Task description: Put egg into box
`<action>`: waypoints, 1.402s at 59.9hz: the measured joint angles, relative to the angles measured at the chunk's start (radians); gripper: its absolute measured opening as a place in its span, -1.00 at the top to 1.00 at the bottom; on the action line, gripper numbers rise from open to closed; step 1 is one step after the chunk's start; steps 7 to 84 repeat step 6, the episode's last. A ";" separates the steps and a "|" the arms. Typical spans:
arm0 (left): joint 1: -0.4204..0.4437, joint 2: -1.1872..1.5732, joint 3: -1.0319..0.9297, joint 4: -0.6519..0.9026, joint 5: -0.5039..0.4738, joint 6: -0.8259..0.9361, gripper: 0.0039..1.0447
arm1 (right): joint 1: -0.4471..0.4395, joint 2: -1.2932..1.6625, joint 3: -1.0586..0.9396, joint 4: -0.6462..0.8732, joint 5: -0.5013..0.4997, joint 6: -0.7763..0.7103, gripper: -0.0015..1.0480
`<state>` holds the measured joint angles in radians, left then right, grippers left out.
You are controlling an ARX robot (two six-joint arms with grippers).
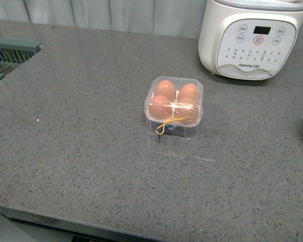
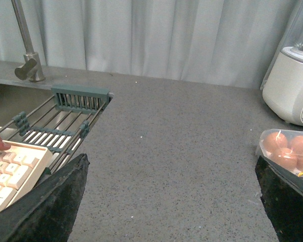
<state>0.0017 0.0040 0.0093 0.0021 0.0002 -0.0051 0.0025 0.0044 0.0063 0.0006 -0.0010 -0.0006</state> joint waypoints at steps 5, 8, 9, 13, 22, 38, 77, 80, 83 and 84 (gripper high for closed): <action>0.000 0.000 0.000 0.000 0.000 0.000 -0.88 | 0.000 0.000 0.000 0.000 0.000 0.000 -0.82; 0.000 0.000 0.000 0.000 0.000 0.000 -0.88 | 0.000 0.000 0.000 0.000 0.000 0.000 -0.82; 0.000 0.000 0.000 0.000 0.000 0.000 -0.88 | 0.000 0.000 0.000 0.000 0.000 0.000 -0.82; 0.000 0.000 0.000 0.000 0.000 0.000 -0.88 | 0.000 0.000 0.000 0.000 0.000 0.000 -0.82; 0.000 0.000 0.000 0.000 0.000 0.000 -0.88 | 0.000 0.000 0.000 0.000 0.000 0.000 -0.82; 0.000 0.000 0.000 0.000 0.000 0.000 -0.88 | 0.000 0.000 0.000 0.000 0.000 0.000 -0.82; 0.000 0.000 0.000 0.000 0.000 0.000 -0.88 | 0.000 0.000 0.000 0.000 0.000 0.000 -0.82; 0.000 0.000 0.000 0.000 0.000 0.000 -0.88 | 0.000 0.000 0.000 0.000 0.000 0.000 -0.82; 0.000 0.000 0.000 0.000 0.000 0.000 -0.88 | 0.000 0.000 0.000 0.000 0.000 0.000 -0.82; 0.000 0.000 0.000 0.000 0.000 0.000 -0.88 | 0.000 0.000 0.000 0.000 0.000 0.000 -0.82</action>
